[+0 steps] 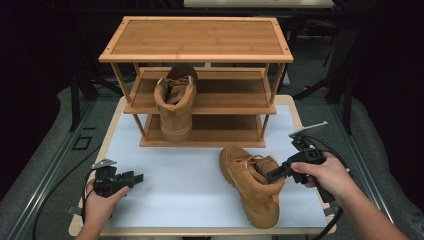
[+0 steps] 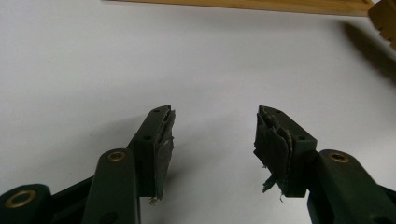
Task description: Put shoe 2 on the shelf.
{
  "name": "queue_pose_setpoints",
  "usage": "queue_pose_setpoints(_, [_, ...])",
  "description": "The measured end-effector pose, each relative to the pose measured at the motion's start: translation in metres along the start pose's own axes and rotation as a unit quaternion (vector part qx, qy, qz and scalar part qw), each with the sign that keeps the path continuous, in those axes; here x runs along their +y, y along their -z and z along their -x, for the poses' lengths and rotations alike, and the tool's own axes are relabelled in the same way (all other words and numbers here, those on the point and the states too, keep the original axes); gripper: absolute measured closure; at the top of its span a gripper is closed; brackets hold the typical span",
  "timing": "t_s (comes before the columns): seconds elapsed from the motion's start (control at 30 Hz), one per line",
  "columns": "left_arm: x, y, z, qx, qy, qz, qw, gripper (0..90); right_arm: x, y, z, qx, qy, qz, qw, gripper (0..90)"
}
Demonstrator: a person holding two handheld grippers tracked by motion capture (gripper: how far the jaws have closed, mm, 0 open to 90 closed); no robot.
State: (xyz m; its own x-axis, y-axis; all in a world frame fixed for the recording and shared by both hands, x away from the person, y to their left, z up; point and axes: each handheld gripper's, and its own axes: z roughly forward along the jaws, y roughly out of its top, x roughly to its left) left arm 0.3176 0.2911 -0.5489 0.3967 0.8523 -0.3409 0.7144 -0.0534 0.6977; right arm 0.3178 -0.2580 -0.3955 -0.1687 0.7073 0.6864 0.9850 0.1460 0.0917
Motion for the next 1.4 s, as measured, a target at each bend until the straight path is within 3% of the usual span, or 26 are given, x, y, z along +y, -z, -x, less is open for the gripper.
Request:
queue_pose_setpoints(0.47, [0.000,0.001,-0.001,0.001,0.001,0.000,1.0000,46.3,0.000,0.016,-0.013,0.062,0.010,0.045,0.9970,78.0])
queue_pose_setpoints(0.67, [-0.001,-0.001,0.000,0.001,0.001,-0.003,1.0000,46.3,0.000,0.041,-0.038,0.077,0.031,0.062,0.9946,78.0])
queue_pose_setpoints(0.83, [0.000,-0.001,0.000,-0.001,0.001,-0.002,1.0000,46.3,0.001,0.068,-0.058,0.108,0.042,0.089,0.9892,78.1])
queue_pose_setpoints(0.93, [0.000,-0.001,0.000,0.000,0.001,-0.002,1.0000,46.2,0.003,0.077,-0.066,0.106,0.050,0.104,0.9876,78.1])
queue_pose_setpoints(1.07, [0.000,-0.002,0.000,-0.002,-0.001,-0.004,1.0000,46.2,0.021,0.086,-0.071,0.118,0.048,0.133,0.9829,78.1])
queue_pose_setpoints(1.1, [0.000,-0.002,0.000,-0.002,-0.001,-0.004,1.0000,46.2,0.026,0.083,-0.072,0.119,0.047,0.146,0.9809,78.1])
queue_pose_setpoints(1.17, [0.000,-0.002,0.000,0.000,0.000,-0.003,1.0000,46.2,0.032,0.081,-0.071,0.116,0.048,0.150,0.9807,78.1])
queue_pose_setpoints(1.27, [-0.001,-0.002,-0.002,-0.001,0.001,-0.005,1.0000,46.2,0.056,0.067,-0.068,0.111,0.043,0.180,0.9765,78.0])
queue_pose_setpoints(1.4, [-0.001,-0.003,-0.004,-0.001,0.004,-0.006,1.0000,46.3,0.074,0.060,-0.068,0.122,0.036,0.198,0.9720,77.9])
